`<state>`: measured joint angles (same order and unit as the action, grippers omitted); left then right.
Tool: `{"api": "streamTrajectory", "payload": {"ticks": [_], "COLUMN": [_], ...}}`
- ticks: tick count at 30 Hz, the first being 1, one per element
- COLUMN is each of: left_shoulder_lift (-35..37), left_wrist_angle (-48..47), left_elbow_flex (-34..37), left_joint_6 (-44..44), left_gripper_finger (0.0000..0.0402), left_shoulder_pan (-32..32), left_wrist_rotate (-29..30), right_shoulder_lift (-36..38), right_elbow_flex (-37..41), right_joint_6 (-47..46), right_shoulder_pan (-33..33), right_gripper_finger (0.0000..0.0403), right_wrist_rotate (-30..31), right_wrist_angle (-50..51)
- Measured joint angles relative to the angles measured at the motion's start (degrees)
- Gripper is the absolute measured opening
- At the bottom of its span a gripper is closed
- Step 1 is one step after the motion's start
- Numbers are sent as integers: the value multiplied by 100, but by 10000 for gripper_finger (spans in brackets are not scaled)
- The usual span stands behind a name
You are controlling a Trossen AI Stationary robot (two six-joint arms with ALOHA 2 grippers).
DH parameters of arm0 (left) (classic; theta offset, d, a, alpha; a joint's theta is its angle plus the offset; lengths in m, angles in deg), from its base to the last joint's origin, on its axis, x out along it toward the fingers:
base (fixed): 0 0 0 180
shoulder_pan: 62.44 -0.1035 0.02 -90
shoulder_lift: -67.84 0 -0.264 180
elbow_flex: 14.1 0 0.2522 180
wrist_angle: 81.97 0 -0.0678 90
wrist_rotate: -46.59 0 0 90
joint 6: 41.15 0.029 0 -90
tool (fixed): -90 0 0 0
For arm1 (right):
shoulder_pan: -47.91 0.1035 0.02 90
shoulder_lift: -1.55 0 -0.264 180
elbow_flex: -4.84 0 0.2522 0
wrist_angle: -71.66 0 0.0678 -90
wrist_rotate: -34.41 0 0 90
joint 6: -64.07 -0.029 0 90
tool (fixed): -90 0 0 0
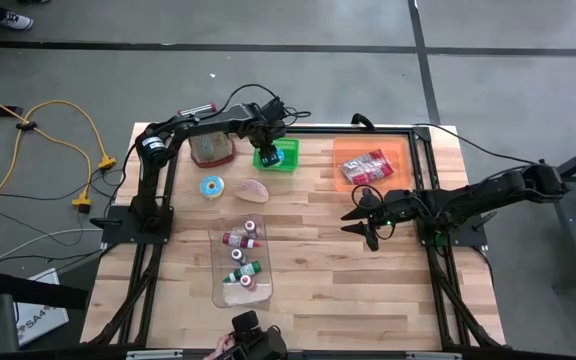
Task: Pick & Place Food Item
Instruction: Put the blue donut into the green basket
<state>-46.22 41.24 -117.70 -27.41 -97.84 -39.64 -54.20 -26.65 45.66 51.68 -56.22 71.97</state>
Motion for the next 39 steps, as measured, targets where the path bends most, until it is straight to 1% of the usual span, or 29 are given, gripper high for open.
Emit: {"api": "streamTrajectory", "payload": {"ticks": [5, 11, 15, 22, 29, 34, 36, 38, 39], "left_shoulder_lift": [2, 60, 220, 458, 483, 483, 509, 544, 576], "left_wrist_angle": [-12, -143, -444, -672, -680, -704, -868, -1053, -1176], "left_elbow_flex": [-52, -453, -649, -649, -649, -649, -649, -647, -637], "left_joint_6": [110, 103, 98, -198, 10, -11, -122, -296, -374], "left_gripper_finger": [179, 179, 179, 179, 179, 179, 179, 179, 179], "left_shoulder_pan": [76, 286, 440, 733, 1047, 1139, 1081, 947, 851], "left_wrist_rotate": [269, 269, 252, 242, 236, 329, 387, 218, -21], "right_shoulder_lift": [2, 1, 2, 2, 2, 0, 1, 2, 1], "right_elbow_flex": [1, 0, 1, 1, 1, 1, 1, 1, 1], "right_joint_6": [0, -5, -125, -127, -129, -129, -129, -129, -129], "right_shoulder_pan": [0, 0, 0, 0, 0, 0, 0, 0, 0], "right_gripper_finger": [142, 142, 142, 142, 142, 142, 142, 142, 142], "right_wrist_rotate": [0, 0, -2, 43, 49, 48, 48, 48, 48], "right_wrist_angle": [0, 0, 0, 0, -2, -2, -3, -2, -2]}}
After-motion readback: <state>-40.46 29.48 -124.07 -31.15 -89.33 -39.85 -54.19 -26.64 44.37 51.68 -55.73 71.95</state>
